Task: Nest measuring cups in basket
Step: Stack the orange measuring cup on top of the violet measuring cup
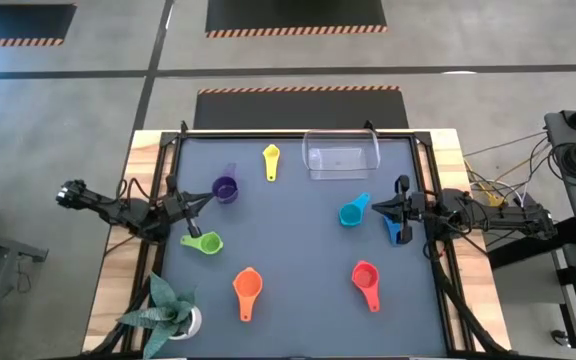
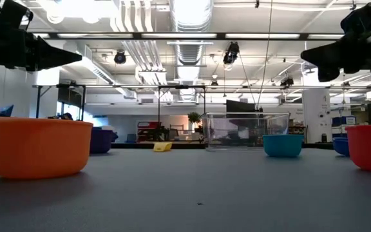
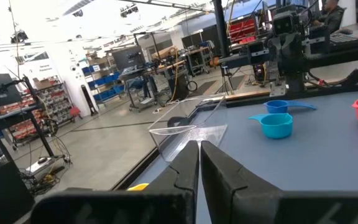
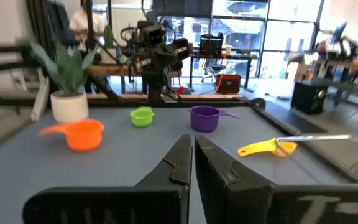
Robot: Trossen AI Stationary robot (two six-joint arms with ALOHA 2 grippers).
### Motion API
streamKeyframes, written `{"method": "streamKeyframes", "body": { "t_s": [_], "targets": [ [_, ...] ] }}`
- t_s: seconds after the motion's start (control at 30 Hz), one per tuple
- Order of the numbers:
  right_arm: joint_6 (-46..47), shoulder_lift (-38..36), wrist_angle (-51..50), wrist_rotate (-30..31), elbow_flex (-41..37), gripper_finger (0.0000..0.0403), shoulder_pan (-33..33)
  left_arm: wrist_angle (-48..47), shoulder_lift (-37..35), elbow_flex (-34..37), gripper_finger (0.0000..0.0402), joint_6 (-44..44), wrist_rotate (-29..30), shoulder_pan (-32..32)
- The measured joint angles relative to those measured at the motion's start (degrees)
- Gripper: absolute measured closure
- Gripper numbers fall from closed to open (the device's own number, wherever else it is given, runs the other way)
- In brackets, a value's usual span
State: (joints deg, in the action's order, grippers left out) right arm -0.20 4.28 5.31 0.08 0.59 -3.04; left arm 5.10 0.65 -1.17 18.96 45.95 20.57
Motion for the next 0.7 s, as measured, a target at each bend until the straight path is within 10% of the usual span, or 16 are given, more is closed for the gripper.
{"method": "streamKeyframes", "body": {
  "t_s": [0.33, 0.7],
  "targets": [
    [10.71, 0.0, 1.85, 0.04, 0.0, 0.0394, 0.0, 0.02, 0.01, 0.0, 0.0402, -0.62, -0.02, -0.01],
    [21.16, 0.1, 13.51, 0.04, -0.01, 0.0394, 0.01, 17.26, -0.01, 0.0, 0.0402, -21.71, -5.2, -0.01]
  ]
}}
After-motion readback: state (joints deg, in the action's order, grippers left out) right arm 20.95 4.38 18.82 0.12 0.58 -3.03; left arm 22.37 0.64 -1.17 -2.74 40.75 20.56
